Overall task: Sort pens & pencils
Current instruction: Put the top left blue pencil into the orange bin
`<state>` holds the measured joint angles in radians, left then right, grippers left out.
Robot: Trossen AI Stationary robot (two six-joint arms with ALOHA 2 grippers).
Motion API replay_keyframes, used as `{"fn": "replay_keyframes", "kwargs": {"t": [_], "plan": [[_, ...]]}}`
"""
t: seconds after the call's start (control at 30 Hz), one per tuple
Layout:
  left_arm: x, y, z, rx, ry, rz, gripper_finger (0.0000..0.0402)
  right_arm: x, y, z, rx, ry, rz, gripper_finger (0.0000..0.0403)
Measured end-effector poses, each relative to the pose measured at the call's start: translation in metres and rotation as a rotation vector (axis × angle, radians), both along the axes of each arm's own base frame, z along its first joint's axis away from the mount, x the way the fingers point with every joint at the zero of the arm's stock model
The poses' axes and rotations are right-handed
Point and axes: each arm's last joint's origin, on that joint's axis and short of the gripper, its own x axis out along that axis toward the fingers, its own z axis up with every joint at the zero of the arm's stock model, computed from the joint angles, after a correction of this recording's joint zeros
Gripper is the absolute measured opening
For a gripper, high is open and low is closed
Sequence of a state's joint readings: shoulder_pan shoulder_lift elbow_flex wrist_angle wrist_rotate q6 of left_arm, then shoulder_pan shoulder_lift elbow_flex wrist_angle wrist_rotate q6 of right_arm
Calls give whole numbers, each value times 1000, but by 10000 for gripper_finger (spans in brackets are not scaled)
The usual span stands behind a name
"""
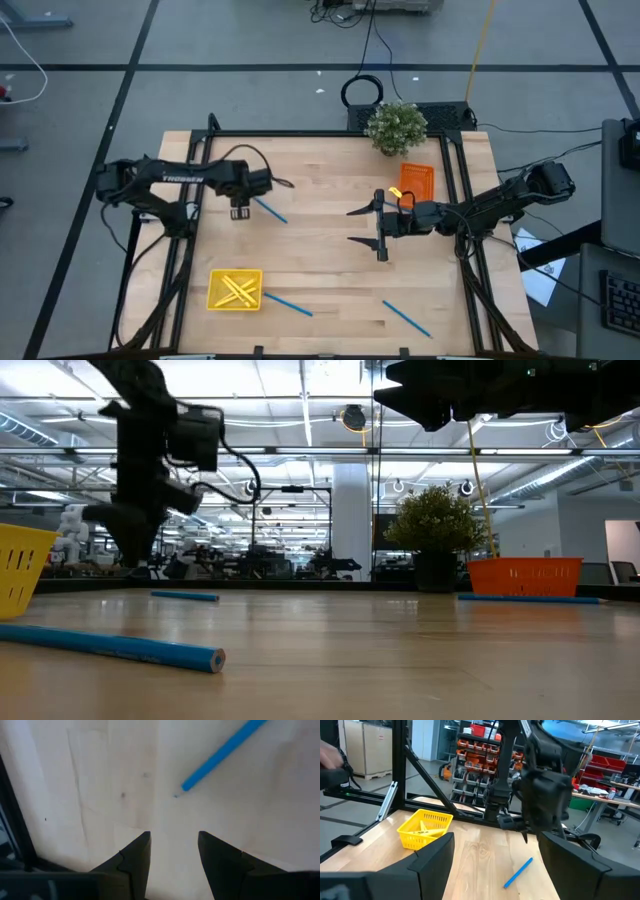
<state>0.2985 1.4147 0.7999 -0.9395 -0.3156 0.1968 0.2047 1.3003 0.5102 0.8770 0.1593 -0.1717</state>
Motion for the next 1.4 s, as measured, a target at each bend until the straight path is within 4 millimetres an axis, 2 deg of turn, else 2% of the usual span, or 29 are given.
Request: {"fn": "replay_keyframes", "kwargs": {"t": [0.13,0.37,0.6,1.13,1.27,1.4], "plan": [[-5,16,-13,-3,-29,-47,170,0,0,0,-8,-1,0,279],[-8,27,-21,-9,-60,-158,170,0,0,0,-8,0,-2,279],[-6,28,-24,-115,-122,-166,170,0,0,0,-9,0,-2,279],[0,31,-42,-127,-14,-305,168,0,0,-2,-8,16,-2,279],[0,30,-43,-146,-10,-333,132,0,0,-2,-9,22,-2,279],[-2,29,-43,-181,-16,-328,61,0,0,-2,2,23,-2,279]]}}
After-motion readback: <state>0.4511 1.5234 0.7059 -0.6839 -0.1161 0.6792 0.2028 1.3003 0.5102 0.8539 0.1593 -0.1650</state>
